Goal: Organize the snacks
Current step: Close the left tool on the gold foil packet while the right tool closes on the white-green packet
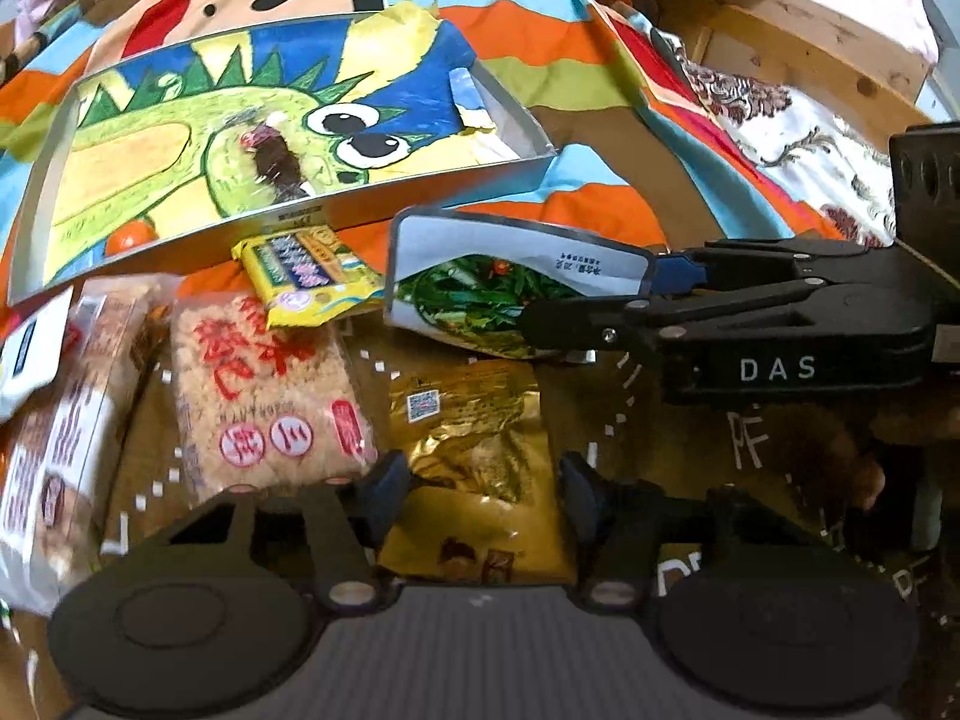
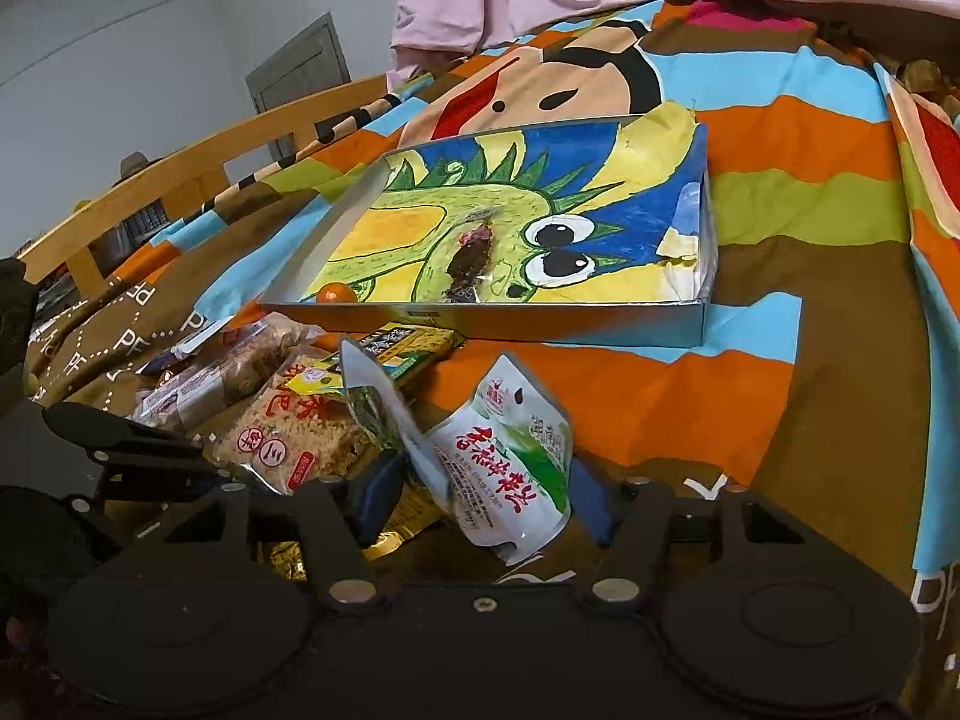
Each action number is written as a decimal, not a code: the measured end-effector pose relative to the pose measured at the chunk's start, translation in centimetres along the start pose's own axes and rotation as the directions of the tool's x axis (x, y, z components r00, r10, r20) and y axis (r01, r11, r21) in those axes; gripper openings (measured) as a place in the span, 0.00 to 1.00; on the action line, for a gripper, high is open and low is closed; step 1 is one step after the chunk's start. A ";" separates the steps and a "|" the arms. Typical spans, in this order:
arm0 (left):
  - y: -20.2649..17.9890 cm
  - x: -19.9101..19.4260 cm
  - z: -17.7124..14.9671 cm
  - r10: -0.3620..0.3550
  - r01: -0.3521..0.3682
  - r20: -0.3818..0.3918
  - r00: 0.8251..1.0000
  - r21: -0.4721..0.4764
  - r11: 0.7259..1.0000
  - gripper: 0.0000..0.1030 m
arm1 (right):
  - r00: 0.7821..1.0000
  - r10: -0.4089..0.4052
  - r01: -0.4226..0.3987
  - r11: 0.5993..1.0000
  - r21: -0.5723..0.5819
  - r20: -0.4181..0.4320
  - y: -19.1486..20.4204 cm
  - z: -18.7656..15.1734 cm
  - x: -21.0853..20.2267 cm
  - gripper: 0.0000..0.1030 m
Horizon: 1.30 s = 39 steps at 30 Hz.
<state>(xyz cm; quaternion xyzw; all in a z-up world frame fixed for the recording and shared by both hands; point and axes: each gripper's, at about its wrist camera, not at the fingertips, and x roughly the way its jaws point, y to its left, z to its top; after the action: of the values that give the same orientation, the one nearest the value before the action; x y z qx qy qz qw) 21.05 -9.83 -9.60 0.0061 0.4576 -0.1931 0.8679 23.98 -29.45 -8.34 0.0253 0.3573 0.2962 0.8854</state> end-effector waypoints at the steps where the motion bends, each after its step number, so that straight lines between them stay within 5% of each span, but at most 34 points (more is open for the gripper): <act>1: 0.1 -0.1 -0.2 -0.009 0.008 -0.001 1.000 -0.015 1.000 0.56 | 1.000 0.000 0.000 1.000 -0.004 -0.002 0.1 0.0 -0.1 0.56; 10: 1.0 -1.4 -0.3 -0.041 0.039 -0.016 0.999 -0.108 0.993 0.55 | 0.999 -0.022 0.021 0.999 -0.049 -0.035 1.7 0.2 -1.2 0.51; 18: 1.4 0.4 0.2 -0.066 0.060 -0.059 0.996 -0.098 0.993 0.71 | 0.999 0.035 -0.034 0.999 0.013 -0.035 0.0 -0.1 1.3 0.72; 22: 0.7 0.4 -0.1 -0.044 0.041 -0.050 0.998 -0.066 0.997 0.67 | 0.999 0.043 -0.043 0.999 0.005 -0.028 0.2 -0.6 1.8 0.73; 30: 1.9 -0.7 -0.3 -0.065 0.059 -0.040 0.997 -0.135 0.989 0.56 | 1.000 0.015 -0.016 0.999 -0.047 -0.009 1.4 -0.6 1.0 0.51; 38: 2.5 -3.1 -0.9 -0.084 0.082 0.000 0.996 -0.184 0.980 0.51 | 0.999 -0.028 0.031 0.991 -0.133 0.028 3.9 -0.6 -1.1 0.44; 39: 2.5 -3.6 -1.1 -0.085 0.085 0.009 0.996 -0.181 0.980 0.45 | 0.999 -0.033 0.036 0.990 -0.138 0.027 4.1 -0.6 -1.3 0.44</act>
<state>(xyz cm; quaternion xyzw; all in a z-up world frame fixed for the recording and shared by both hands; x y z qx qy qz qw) 19.24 -6.11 -7.80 -0.0926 0.4727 -0.1874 0.8561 20.76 -26.89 -6.96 -0.0389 0.3254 0.3047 0.8943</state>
